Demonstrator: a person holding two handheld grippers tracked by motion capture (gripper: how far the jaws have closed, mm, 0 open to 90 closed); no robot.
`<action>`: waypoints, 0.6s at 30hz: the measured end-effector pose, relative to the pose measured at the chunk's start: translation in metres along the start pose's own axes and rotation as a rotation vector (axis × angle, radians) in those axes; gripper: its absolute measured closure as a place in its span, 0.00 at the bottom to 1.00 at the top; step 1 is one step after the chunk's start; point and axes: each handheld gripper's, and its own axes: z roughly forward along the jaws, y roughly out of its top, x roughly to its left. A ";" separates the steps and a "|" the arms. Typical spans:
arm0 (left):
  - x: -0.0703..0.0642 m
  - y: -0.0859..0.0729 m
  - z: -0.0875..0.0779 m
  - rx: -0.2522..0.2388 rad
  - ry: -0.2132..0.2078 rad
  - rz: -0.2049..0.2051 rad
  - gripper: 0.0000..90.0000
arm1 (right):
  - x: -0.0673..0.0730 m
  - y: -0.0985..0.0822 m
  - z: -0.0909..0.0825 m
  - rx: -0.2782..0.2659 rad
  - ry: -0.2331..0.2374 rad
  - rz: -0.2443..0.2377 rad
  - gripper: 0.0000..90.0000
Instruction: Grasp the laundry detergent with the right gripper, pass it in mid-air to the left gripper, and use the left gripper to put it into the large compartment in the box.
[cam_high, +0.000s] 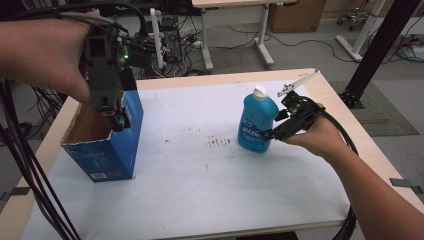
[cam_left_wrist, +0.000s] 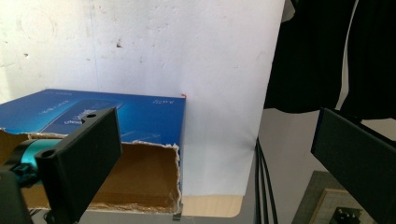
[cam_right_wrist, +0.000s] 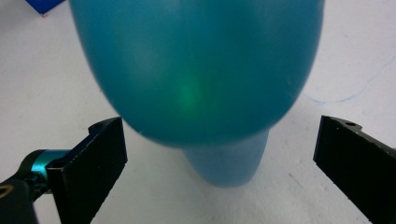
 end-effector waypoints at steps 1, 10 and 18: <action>0.000 -0.001 0.000 0.001 -0.001 0.000 0.02 | 0.000 0.000 0.001 -0.008 -0.001 0.001 0.02; -0.001 -0.003 0.000 0.009 -0.002 -0.005 0.02 | 0.001 -0.002 0.015 -0.051 -0.019 0.013 0.02; -0.001 -0.004 0.001 0.013 -0.004 -0.007 0.02 | 0.002 -0.003 0.024 -0.105 -0.032 0.022 0.02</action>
